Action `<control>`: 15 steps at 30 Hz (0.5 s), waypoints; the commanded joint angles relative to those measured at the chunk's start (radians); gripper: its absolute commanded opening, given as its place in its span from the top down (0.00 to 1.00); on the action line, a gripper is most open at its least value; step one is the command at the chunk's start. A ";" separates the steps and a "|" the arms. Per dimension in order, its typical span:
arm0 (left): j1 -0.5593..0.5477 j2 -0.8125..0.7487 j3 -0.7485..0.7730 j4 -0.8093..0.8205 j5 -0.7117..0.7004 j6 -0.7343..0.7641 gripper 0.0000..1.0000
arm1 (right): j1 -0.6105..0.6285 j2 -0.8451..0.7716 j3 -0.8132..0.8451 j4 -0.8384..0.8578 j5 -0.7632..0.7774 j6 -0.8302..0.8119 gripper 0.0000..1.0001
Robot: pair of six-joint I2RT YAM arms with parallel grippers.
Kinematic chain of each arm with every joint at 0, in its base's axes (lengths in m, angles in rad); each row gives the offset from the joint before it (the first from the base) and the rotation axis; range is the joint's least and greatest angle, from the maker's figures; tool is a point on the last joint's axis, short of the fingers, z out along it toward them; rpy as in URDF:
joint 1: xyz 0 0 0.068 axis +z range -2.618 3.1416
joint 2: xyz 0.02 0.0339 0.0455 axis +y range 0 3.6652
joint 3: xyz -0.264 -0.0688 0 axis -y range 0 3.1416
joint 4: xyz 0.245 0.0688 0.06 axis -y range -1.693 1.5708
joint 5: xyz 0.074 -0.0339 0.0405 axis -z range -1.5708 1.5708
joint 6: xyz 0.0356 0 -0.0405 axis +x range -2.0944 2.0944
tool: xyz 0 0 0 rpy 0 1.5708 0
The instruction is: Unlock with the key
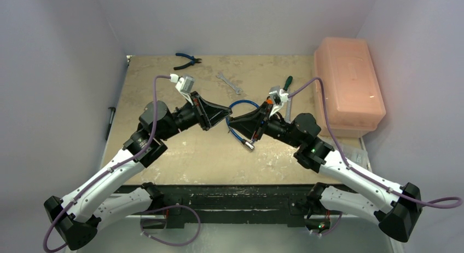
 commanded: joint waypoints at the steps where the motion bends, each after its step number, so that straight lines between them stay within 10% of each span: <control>1: -0.002 -0.009 -0.007 0.055 0.008 -0.005 1.00 | -0.001 0.002 0.051 0.066 -0.018 0.015 0.75; 15: -0.003 -0.014 -0.018 0.066 0.011 -0.011 1.00 | -0.002 0.011 0.055 0.096 -0.032 0.043 0.65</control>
